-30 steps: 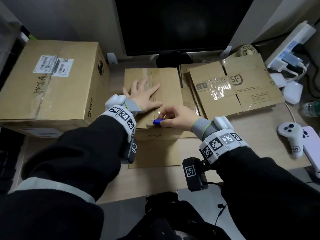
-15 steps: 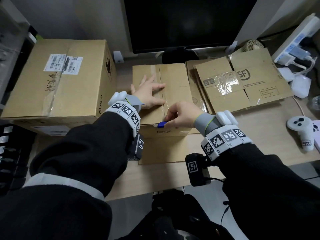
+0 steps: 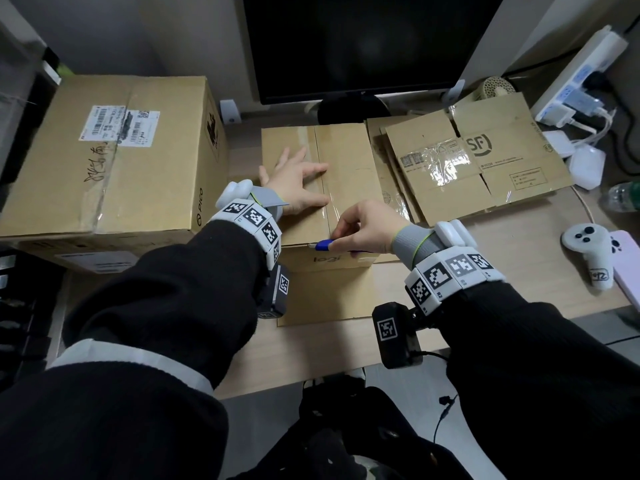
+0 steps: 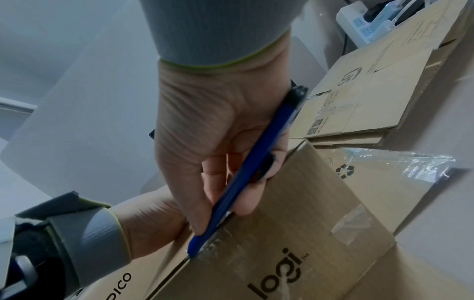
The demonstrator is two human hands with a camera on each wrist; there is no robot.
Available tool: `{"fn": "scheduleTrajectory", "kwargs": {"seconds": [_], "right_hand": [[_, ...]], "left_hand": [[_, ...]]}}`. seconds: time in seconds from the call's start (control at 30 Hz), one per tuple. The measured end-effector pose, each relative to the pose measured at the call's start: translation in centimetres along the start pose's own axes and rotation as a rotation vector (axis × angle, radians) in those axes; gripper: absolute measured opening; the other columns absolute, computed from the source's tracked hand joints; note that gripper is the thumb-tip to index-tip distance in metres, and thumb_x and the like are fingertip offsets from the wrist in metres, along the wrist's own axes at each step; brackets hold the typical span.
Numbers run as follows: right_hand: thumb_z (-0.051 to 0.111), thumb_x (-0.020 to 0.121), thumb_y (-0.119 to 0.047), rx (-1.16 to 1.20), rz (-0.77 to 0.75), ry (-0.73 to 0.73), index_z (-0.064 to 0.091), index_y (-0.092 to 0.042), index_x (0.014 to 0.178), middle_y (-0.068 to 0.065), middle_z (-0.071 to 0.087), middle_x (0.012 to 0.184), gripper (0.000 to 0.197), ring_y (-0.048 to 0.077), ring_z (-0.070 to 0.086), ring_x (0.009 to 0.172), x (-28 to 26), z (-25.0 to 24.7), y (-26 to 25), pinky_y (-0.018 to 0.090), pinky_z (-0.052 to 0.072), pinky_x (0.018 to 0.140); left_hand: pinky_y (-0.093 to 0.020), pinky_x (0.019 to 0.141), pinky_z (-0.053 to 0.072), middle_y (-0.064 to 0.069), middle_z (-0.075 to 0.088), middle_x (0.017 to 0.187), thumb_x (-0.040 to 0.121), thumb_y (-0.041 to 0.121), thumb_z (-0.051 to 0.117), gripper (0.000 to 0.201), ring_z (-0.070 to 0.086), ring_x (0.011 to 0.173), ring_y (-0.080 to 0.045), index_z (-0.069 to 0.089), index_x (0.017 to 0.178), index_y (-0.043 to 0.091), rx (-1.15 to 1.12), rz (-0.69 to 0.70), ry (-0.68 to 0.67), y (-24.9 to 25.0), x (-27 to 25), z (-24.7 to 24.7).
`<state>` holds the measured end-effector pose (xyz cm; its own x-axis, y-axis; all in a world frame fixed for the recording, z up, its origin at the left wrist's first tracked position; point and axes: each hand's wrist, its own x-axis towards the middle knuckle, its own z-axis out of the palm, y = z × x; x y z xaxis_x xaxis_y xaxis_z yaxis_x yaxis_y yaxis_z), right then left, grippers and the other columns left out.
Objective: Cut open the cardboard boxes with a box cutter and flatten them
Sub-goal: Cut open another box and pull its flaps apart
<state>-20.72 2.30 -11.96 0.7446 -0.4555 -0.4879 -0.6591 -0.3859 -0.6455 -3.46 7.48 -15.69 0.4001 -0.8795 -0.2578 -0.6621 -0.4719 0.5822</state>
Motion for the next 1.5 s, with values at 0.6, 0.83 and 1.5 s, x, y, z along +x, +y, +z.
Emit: {"fn": "scheduleTrajectory", "kwargs": {"seconds": [0.6, 0.83, 1.5], "right_hand": [[0.076, 0.076, -0.022, 0.05, 0.08, 0.014, 0.072, -0.015, 0.076, 0.0, 0.065, 0.061, 0.007, 0.013, 0.062, 0.053, -1.1, -1.2, 1.5, 0.021, 0.052, 0.057], [0.076, 0.076, -0.022, 0.068, 0.089, 0.047, 0.071, -0.017, 0.072, 0.0, 0.065, 0.059, 0.008, 0.011, 0.059, 0.051, -1.9, -2.4, 3.7, 0.021, 0.046, 0.056], [0.069, 0.083, -0.023, 0.092, 0.14, 0.007, 0.068, -0.008, 0.084, 0.007, 0.06, 0.059, 0.014, 0.013, 0.051, 0.045, -2.8, -6.2, 5.5, 0.021, 0.038, 0.049]], "left_hand": [[-0.063, 0.109, -0.013, 0.003, 0.007, 0.161, 0.078, 0.036, 0.073, 0.067, -0.009, 0.148, -0.019, 0.045, 0.138, 0.04, 0.017, -0.009, 0.007, 0.3, -0.1, 0.0], [-0.063, 0.109, -0.012, 0.003, 0.007, 0.161, 0.079, 0.037, 0.073, 0.065, -0.008, 0.148, -0.02, 0.046, 0.138, 0.04, 0.022, -0.009, 0.015, 0.4, -0.2, 0.2], [-0.063, 0.11, -0.007, 0.004, 0.015, 0.159, 0.076, 0.031, 0.076, 0.057, -0.001, 0.148, -0.018, 0.054, 0.128, 0.038, 0.007, -0.039, 0.048, 0.9, -0.5, 0.2]]}}
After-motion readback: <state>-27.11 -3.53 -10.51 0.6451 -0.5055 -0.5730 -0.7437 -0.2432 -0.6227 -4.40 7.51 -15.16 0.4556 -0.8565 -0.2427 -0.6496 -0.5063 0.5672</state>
